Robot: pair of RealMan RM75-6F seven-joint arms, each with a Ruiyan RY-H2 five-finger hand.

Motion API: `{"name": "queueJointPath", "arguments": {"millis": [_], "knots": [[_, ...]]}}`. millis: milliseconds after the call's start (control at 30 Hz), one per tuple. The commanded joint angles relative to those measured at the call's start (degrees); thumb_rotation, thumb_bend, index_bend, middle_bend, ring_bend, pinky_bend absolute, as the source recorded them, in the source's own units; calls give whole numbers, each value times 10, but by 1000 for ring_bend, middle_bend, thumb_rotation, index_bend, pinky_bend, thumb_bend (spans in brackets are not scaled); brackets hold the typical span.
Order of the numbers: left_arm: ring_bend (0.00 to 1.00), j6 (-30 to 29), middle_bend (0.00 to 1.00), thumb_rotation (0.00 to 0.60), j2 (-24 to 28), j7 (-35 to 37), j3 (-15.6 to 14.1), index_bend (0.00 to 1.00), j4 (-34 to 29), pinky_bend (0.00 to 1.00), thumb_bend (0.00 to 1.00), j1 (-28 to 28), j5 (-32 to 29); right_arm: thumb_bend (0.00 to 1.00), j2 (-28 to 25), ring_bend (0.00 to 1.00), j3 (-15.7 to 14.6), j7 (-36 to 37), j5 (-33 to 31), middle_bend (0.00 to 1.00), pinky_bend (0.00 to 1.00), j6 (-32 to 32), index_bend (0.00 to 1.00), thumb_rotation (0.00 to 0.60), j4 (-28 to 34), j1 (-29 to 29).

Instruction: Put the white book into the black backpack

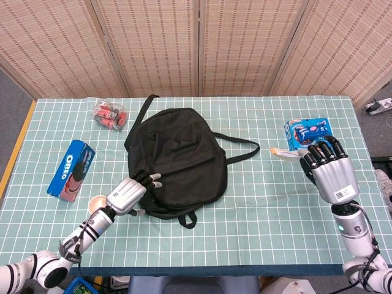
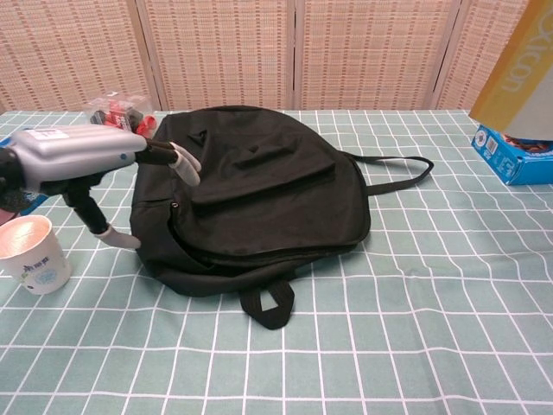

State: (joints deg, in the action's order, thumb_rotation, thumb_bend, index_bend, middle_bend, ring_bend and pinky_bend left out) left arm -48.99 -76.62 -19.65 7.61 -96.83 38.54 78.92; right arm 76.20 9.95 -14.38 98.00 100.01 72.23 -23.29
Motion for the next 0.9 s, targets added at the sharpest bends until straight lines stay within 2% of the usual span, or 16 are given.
{"name": "queueJointPath", "arguments": {"millis": [33,500,700,900], "knots": [[151,10,135,600,-29,-43,6,270,8,106,188,20,-41,524,1,441,1,5,-2,602,331,0,852,600,-4,3],[152,14,135,600,-108,-143,23,270,30,111,187,84,-187,525,3,443,5,34,-12,602,339,0,852,600,-27,13],[152,11,135,600,-137,-192,13,268,47,112,188,114,-252,524,5,443,8,51,-14,602,341,1,852,600,-37,15],[153,-12,135,600,-164,-230,2,265,56,115,188,134,-290,524,5,443,9,64,-16,602,342,1,852,600,-46,17]]}}
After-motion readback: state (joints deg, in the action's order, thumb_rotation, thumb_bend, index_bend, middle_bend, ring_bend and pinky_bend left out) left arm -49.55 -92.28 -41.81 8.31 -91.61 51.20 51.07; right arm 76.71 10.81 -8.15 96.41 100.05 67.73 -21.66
